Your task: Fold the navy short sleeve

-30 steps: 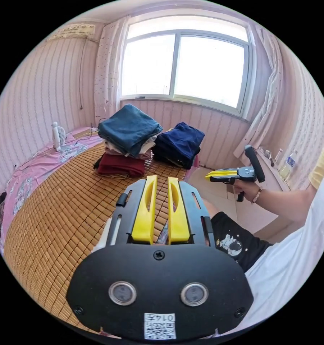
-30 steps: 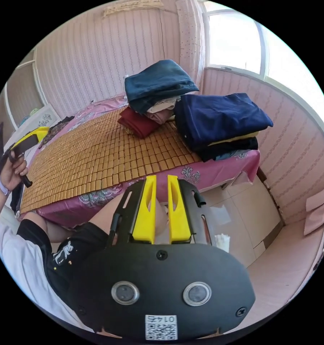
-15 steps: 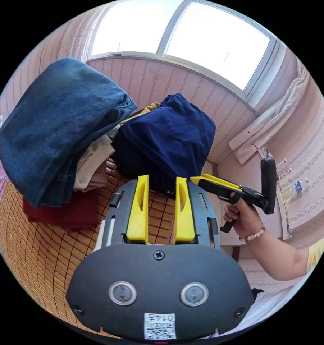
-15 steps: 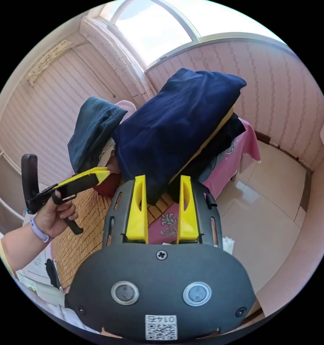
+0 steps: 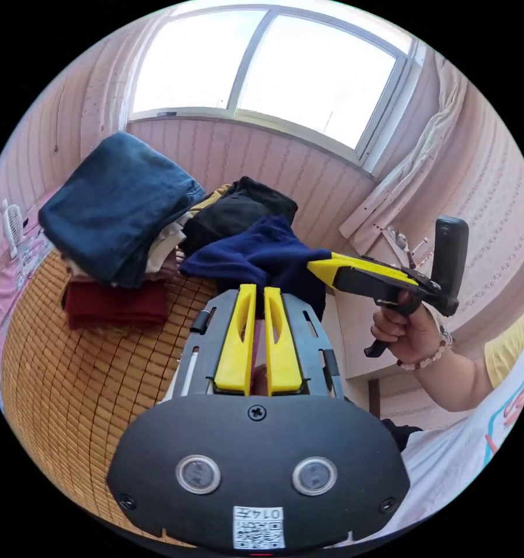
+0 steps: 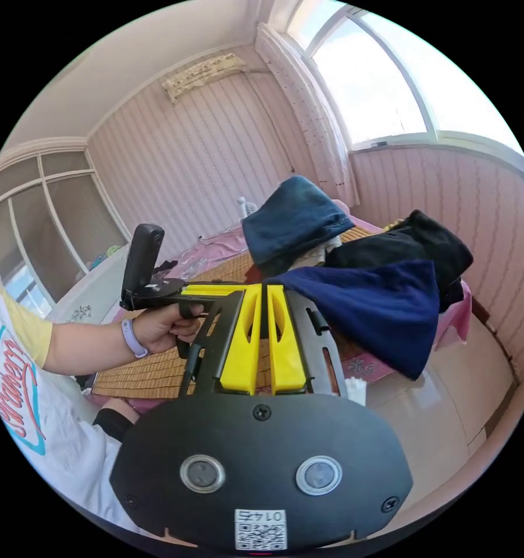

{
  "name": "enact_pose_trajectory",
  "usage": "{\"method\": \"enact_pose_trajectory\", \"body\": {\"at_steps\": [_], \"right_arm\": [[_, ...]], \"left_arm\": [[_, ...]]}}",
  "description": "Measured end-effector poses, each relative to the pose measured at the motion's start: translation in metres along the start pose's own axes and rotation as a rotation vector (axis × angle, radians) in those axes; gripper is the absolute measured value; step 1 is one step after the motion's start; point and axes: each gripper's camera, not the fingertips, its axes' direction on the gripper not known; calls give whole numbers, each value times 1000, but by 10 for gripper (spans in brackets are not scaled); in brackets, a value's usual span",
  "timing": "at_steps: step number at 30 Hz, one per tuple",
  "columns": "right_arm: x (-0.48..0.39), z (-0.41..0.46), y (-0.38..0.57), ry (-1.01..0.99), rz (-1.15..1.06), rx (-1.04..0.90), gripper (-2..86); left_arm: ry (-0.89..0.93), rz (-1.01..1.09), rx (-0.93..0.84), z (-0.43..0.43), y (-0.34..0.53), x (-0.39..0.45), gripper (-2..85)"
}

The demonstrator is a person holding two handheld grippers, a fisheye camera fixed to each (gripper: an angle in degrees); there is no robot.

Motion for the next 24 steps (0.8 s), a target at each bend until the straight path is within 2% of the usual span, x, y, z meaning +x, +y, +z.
{"method": "enact_pose_trajectory", "body": {"at_steps": [2,4,7,12,14,17,22,24], "right_arm": [[-31,15,-1,-97,-30,-26,8],[-80,43,-10,-218,-93,-83,7],[-158,65,-27,-361,-233,-62,8],[-247,72,-60,-479,-360,69,9],[-269,80,-62,-461,-404,64,9],[-290,110,-49,-384,-452,-47,11],[-282,204,21,-114,-503,-435,18],[-275,225,44,-83,-497,-546,24]], "left_arm": [[-16,-105,57,-46,43,-9,5],[-113,-189,138,-110,94,-11,3],[-279,-189,271,-196,138,-3,4],[-440,-172,497,-311,187,18,11],[-442,-195,532,-331,208,18,16],[-404,-292,522,-331,253,2,23],[-360,-590,373,-281,365,-34,25],[-369,-711,331,-270,404,-44,31]]}}
